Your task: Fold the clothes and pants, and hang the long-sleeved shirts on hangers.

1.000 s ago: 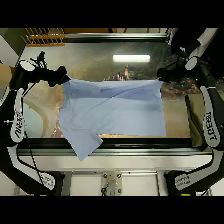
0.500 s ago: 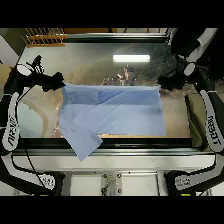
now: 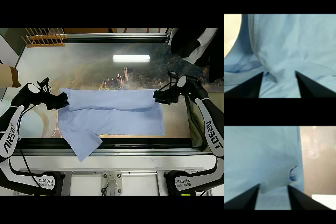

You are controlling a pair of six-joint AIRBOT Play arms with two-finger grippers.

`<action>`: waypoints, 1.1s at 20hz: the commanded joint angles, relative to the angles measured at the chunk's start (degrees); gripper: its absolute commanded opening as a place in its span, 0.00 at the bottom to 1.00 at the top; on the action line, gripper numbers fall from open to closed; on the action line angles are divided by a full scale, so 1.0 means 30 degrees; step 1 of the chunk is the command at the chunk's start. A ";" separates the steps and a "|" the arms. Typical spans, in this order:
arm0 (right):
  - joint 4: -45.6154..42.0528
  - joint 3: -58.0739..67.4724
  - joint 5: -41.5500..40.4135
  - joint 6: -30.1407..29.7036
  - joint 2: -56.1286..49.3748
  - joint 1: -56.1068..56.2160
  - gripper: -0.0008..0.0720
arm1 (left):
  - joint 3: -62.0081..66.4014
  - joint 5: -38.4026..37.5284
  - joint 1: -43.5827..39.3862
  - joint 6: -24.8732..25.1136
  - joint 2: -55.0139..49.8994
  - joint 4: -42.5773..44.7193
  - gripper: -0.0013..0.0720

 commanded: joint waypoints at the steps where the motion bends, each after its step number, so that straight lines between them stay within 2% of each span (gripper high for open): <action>1: 0.1770 -0.0255 0.0794 -0.1049 0.0605 0.0000 0.70 | -0.0430 0.0102 -0.0015 0.0000 0.0969 -0.0029 0.72; 5: -0.0321 -0.0685 0.3424 -0.1319 0.3905 -0.0823 0.71 | -0.1290 -0.0532 0.0138 0.0007 0.4459 0.0117 0.72; 7: -0.0692 -0.2747 0.4197 -0.1297 0.5952 -0.1865 0.71 | -0.3286 -0.0619 0.0117 0.0007 0.6521 0.0087 0.72; 10: 0.0175 -0.7956 0.4080 0.0000 0.8990 -0.3512 0.71 | -0.6659 -0.0663 0.0117 -0.0015 0.8903 -0.0328 0.72; 12: 0.1078 -1.1169 0.3053 0.1392 1.0324 -0.4299 0.71 | -0.8502 -0.0350 0.0117 -0.0007 1.0112 -0.1020 0.72; 14: 0.1916 -1.3646 0.1217 0.3439 1.0972 -0.4728 0.71 | -0.9828 0.0109 0.0124 -0.0007 1.1081 -0.1588 0.72; 16: 0.3169 -1.5314 -0.0729 0.4590 1.1009 -0.4707 0.71 | -1.0637 0.0386 0.0117 -0.0007 1.1868 -0.1603 0.72; 19: 0.5523 -1.6997 -0.3708 0.4699 1.0899 -0.4699 0.71 | -1.1351 0.0583 0.0117 -0.0007 1.2837 -0.1581 0.72; 22: 0.5989 -1.7252 -0.5377 0.4685 1.0812 -0.4415 0.71 | -1.1453 0.0597 0.0117 -0.0007 1.3238 -0.1566 0.72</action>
